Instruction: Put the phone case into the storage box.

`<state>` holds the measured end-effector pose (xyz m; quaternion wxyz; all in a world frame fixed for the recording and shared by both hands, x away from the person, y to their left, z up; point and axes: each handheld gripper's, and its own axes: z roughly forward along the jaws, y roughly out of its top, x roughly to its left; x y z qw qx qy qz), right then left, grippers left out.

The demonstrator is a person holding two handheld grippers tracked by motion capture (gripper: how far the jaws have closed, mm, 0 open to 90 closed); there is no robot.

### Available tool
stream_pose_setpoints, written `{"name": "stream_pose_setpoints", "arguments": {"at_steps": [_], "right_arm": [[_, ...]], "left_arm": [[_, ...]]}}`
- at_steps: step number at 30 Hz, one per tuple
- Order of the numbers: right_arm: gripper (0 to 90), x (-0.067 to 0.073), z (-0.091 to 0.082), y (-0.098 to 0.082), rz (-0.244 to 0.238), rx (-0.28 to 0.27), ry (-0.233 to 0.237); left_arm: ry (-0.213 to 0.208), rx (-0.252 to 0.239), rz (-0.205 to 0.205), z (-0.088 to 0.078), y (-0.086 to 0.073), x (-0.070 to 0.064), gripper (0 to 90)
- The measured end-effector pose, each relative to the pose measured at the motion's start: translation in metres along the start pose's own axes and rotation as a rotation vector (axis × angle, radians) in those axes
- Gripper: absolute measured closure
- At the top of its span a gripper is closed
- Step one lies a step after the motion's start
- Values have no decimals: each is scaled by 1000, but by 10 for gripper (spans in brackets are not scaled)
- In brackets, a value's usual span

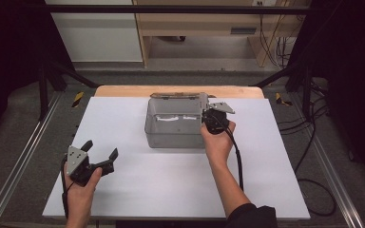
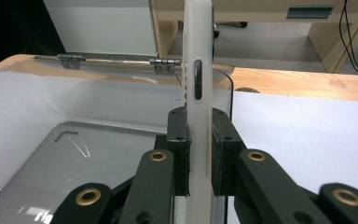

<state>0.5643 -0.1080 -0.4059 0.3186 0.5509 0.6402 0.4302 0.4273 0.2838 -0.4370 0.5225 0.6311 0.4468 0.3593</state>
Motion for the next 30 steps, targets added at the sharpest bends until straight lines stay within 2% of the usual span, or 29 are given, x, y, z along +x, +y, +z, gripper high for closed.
{"name": "stream_pose_setpoints", "arguments": {"at_steps": [30], "right_arm": [[807, 2, 2, -6, 10, 12, 11]], "left_arm": [[0, 3, 2, 0, 0, 0, 31]]}}
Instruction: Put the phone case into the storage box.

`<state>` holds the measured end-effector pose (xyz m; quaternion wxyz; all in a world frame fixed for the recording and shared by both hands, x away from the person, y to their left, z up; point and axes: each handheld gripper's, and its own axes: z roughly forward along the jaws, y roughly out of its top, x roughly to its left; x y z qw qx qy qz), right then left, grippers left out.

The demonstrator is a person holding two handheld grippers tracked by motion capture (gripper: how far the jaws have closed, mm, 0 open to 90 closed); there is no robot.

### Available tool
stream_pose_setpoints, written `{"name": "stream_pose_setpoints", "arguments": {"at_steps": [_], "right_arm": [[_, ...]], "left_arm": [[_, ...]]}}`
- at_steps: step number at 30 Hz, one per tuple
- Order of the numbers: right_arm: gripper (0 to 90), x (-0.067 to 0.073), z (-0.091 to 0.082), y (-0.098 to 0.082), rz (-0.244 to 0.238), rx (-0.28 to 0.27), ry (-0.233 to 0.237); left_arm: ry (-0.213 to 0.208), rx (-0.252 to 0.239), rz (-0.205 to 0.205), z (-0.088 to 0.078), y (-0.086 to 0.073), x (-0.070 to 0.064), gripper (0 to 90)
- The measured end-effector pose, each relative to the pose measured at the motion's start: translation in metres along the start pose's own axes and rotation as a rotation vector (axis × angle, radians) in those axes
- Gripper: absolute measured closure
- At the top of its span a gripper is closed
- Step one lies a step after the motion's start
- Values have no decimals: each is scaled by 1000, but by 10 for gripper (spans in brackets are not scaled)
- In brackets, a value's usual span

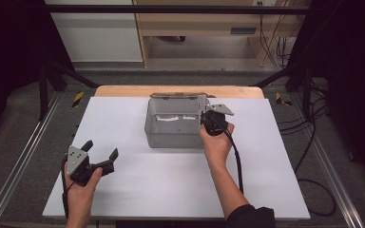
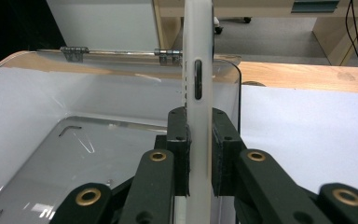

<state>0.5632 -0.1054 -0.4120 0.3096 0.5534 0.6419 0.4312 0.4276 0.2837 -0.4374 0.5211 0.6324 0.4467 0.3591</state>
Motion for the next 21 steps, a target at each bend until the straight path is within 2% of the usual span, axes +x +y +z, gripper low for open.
{"name": "stream_pose_setpoints", "arguments": {"at_steps": [21], "right_arm": [[807, 0, 2, -1, 1, 21, 10]], "left_arm": [[-3, 2, 5, 0, 0, -1, 28]]}}
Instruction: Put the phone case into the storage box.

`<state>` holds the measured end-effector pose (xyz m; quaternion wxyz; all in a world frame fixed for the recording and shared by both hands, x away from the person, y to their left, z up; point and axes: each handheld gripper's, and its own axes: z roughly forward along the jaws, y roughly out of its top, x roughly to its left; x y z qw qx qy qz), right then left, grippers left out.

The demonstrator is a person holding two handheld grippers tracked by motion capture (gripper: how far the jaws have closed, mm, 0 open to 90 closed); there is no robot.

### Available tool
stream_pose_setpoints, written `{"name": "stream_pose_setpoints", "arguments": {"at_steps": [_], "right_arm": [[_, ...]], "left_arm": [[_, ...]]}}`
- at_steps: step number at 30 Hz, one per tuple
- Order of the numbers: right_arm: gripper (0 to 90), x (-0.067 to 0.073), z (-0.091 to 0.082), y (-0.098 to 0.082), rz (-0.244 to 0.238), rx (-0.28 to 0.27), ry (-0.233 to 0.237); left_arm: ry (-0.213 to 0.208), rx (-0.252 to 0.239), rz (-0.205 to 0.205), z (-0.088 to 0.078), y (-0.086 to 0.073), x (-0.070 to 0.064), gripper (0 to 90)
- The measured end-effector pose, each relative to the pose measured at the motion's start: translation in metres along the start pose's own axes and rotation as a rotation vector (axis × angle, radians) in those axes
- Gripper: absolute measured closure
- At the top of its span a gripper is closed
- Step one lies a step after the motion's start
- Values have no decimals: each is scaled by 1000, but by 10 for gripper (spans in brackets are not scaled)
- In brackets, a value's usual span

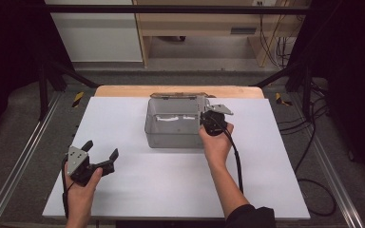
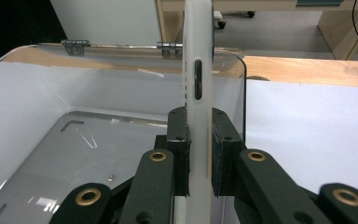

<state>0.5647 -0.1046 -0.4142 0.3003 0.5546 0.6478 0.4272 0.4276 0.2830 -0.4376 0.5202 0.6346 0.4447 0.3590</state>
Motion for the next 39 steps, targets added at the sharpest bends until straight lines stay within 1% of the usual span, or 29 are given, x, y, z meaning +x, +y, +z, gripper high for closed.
{"name": "stream_pose_setpoints", "arguments": {"at_steps": [10, 22, 39], "right_arm": [[807, 1, 2, -1, 7, 14, 14], [807, 1, 4, -2, 10, 24, 17], [806, -1, 5, -1, 30, 43, 25]], "left_arm": [[-3, 3, 3, 0, 0, -1, 29], [-6, 5, 5, 1, 0, -1, 29], [-10, 8, 3, 1, -1, -3, 30]]}}
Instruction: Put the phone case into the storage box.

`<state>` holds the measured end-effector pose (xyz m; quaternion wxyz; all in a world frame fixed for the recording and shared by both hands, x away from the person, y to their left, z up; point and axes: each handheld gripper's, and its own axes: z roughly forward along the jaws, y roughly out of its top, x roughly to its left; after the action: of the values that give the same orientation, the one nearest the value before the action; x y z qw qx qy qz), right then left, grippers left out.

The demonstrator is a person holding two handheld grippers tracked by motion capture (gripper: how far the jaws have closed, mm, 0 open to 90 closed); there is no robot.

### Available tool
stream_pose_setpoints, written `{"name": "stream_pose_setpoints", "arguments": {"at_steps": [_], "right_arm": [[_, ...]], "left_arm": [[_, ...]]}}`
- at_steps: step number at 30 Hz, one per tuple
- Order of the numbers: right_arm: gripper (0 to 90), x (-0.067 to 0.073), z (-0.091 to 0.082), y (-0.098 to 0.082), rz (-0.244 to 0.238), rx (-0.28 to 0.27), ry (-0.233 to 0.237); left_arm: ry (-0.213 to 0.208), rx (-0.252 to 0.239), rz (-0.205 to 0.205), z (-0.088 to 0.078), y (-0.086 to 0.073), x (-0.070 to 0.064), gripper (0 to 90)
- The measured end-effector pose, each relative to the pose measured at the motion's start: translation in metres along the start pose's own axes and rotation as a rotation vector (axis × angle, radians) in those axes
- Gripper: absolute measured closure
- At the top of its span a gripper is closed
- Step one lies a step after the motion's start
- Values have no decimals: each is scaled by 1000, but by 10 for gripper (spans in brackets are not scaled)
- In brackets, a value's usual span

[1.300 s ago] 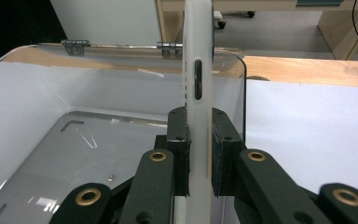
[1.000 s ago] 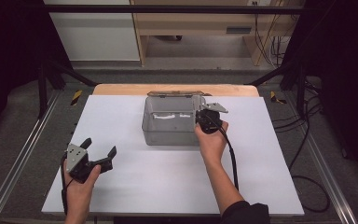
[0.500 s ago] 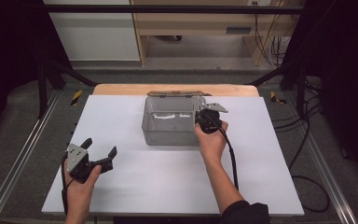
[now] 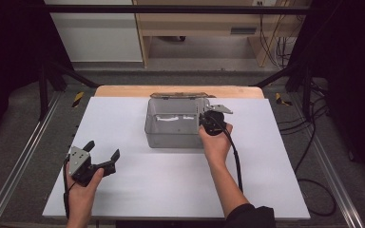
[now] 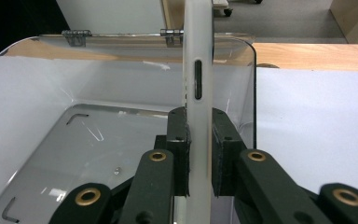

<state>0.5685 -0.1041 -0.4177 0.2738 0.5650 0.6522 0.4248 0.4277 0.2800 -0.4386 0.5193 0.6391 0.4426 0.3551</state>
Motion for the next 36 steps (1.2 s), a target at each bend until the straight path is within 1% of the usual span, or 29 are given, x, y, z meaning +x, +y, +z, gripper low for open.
{"name": "stream_pose_setpoints", "arguments": {"at_steps": [9, 36], "right_arm": [[806, -1, 0, 0, 7, 5, 3], [801, 0, 1, 0, 4, 2, -3]], "left_arm": [[-1, 2, 5, 0, 0, 0, 30], [-5, 3, 7, 1, 0, -2, 31]]}}
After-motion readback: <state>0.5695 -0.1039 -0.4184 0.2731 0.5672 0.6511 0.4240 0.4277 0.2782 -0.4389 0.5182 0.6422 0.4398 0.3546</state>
